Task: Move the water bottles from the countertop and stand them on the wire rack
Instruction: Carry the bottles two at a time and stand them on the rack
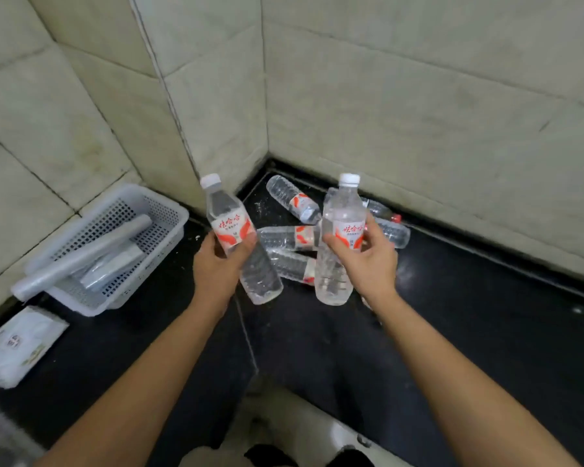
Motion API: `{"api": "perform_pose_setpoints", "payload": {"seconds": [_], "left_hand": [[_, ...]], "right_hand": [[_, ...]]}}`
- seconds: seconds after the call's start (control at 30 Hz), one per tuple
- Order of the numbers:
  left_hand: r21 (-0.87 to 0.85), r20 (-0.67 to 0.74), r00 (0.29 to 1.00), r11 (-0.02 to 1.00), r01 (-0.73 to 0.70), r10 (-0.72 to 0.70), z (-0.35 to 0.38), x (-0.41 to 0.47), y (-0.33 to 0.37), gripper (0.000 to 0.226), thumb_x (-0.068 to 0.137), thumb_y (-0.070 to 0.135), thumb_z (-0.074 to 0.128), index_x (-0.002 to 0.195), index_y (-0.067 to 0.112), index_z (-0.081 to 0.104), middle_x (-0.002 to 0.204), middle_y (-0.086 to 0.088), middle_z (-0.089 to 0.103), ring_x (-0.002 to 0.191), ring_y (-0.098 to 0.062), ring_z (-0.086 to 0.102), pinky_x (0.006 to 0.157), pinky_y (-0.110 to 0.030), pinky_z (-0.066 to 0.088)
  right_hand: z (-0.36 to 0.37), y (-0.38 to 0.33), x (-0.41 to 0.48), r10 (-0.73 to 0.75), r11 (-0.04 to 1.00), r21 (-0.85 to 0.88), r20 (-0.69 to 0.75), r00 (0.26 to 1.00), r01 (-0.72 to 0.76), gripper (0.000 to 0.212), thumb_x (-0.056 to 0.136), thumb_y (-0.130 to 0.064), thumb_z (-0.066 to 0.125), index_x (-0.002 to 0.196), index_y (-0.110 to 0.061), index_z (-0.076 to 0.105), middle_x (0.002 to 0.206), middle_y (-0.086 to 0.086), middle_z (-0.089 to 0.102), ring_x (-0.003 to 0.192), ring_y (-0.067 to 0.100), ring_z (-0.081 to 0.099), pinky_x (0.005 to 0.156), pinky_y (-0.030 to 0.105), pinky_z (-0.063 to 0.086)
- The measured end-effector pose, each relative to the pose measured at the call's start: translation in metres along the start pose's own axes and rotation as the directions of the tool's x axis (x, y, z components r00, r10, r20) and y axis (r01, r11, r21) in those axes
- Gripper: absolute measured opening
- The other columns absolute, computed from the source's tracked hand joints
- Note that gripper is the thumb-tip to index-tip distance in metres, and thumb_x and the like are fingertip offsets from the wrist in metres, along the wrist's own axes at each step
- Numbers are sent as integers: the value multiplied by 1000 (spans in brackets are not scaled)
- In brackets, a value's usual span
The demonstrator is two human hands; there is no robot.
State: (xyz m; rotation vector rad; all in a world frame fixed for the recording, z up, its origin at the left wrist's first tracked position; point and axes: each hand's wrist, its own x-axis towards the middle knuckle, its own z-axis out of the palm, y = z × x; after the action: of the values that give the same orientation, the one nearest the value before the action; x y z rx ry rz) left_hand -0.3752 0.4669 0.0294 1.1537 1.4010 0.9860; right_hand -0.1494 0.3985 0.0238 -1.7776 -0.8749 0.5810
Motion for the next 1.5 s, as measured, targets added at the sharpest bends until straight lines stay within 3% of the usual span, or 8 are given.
{"api": "perform_pose_setpoints", "payload": {"seconds": [0.1,0.2,0.33,0.47,0.63,1.03,1.2,1.5], "left_hand": [[-14,11,979,979,-202,202,37,-17,55,29,87,51,73,107,30,70,98,11,74,91,-5,71,83,-31,57],[-30,59,924,926,-376,377,76,-43,97,15,92,44,69,95,29,70,80,17,70,71,6,62,70,-22,50],[-141,237,821,855,-500,519,129,-81,126,23,86,45,73,104,31,68,96,9,73,84,3,66,78,-20,50],[-235,423,708,823,-517,566,180,-122,134,41,78,54,75,114,39,64,116,1,72,107,-13,70,93,-32,55],[-351,575,562,800,-486,594,255,-177,128,61,76,62,78,125,28,64,121,-4,69,113,-22,68,100,-52,53],[-518,802,147,796,-314,580,359,-426,114,58,76,47,82,127,26,65,121,-6,70,111,-24,69,99,-51,54],[-548,794,101,778,-307,599,393,-541,97,72,72,48,80,134,18,61,124,-8,68,100,-12,70,89,-34,57],[-560,788,104,777,-286,606,460,-690,81,70,75,47,81,135,18,60,125,-8,68,101,-32,69,88,-49,58]], "right_hand": [[-59,-33,8,-77,996,29,-159,984,83,69,66,-61,83,129,-41,63,97,-18,75,88,1,71,88,38,59],[-118,-51,8,-118,990,37,-282,952,134,69,65,-60,84,127,-37,65,93,-14,75,83,4,72,84,42,60],[-191,-63,-10,-135,988,8,-407,903,151,72,63,-59,85,129,-40,64,95,-14,75,85,4,72,84,42,61],[-254,-65,-47,-148,988,-53,-533,833,142,72,68,-52,88,134,-44,60,95,-15,76,87,2,72,85,36,61],[-323,-49,-115,-138,990,-90,-704,697,105,81,68,-41,93,141,-36,58,99,-18,75,92,-4,71,90,25,59],[-503,7,-319,-129,991,-137,-958,256,-12,86,69,-42,93,146,-33,53,116,-15,74,102,1,71,95,36,59],[-588,45,-388,-151,988,-155,-964,217,-3,86,69,-42,93,145,-33,55,121,-14,72,110,3,69,97,37,58],[-721,81,-468,-172,985,-170,-960,221,30,83,71,-32,93,145,-29,55,124,-15,70,113,-2,66,96,27,57]]}}
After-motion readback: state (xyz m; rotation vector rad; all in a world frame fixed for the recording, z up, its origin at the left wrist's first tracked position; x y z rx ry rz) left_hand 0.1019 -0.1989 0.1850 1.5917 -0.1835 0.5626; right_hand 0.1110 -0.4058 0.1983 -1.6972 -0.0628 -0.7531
